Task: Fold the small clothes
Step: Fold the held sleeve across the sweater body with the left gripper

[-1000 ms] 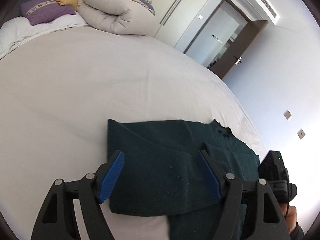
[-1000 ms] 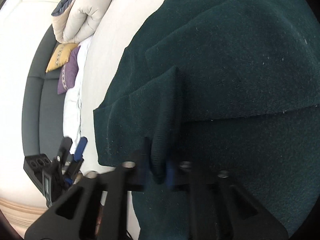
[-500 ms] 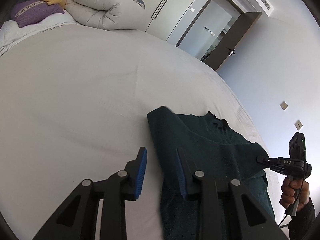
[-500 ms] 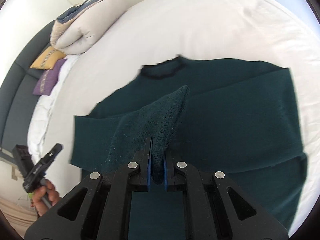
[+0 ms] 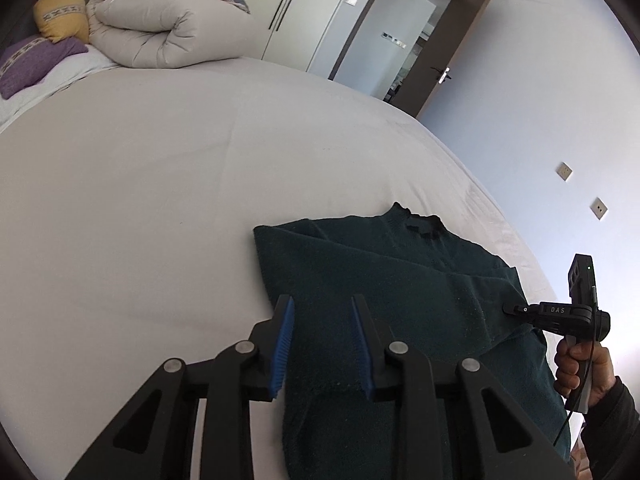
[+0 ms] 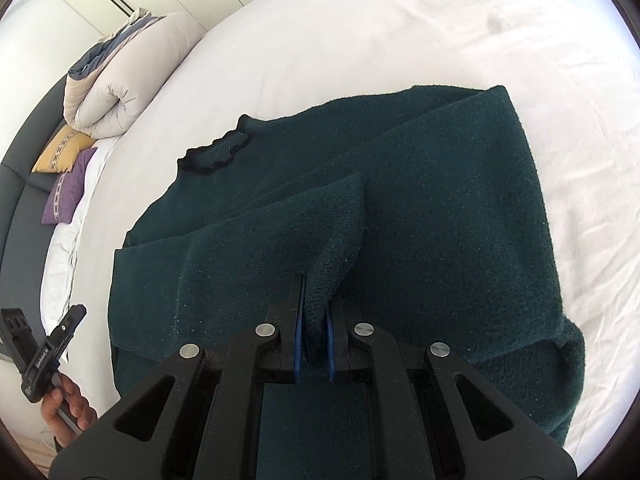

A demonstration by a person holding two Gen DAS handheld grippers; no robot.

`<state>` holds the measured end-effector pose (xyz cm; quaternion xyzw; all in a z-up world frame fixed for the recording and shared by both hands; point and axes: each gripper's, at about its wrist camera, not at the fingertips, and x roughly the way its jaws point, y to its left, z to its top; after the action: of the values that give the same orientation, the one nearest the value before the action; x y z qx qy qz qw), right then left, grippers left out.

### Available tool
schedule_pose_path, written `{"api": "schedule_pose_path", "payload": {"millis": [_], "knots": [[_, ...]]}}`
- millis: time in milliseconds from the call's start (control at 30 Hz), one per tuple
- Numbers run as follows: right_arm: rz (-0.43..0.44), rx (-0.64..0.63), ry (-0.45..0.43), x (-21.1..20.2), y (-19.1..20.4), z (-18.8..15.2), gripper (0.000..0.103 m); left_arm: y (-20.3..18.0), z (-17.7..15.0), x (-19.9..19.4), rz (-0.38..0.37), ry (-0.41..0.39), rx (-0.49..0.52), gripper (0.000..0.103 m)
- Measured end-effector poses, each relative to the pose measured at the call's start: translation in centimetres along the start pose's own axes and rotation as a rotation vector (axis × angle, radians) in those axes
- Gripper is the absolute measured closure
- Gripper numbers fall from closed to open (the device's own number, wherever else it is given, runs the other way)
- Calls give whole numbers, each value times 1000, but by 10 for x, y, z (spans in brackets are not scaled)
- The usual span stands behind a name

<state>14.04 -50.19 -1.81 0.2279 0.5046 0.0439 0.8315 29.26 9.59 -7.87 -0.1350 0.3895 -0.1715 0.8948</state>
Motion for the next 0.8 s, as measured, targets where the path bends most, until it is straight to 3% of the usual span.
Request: {"api": "schedule_pose_path", "payload": {"millis": [133, 333, 500, 700, 800], "knots": [[-20, -47, -10, 8, 40, -5, 95, -20, 2, 26, 14, 32, 82, 73], [-56, -70, -23, 8, 49, 0, 95, -20, -19, 64, 62, 138, 115, 73], [-95, -91, -36, 14, 50, 0, 95, -15, -23, 64, 76, 137, 107, 79], [-103, -100, -29, 22, 47, -7, 95, -16, -27, 63, 106, 138, 117, 79], [-123, -35, -13, 14, 41, -7, 93, -16, -28, 65, 107, 138, 117, 79]]}}
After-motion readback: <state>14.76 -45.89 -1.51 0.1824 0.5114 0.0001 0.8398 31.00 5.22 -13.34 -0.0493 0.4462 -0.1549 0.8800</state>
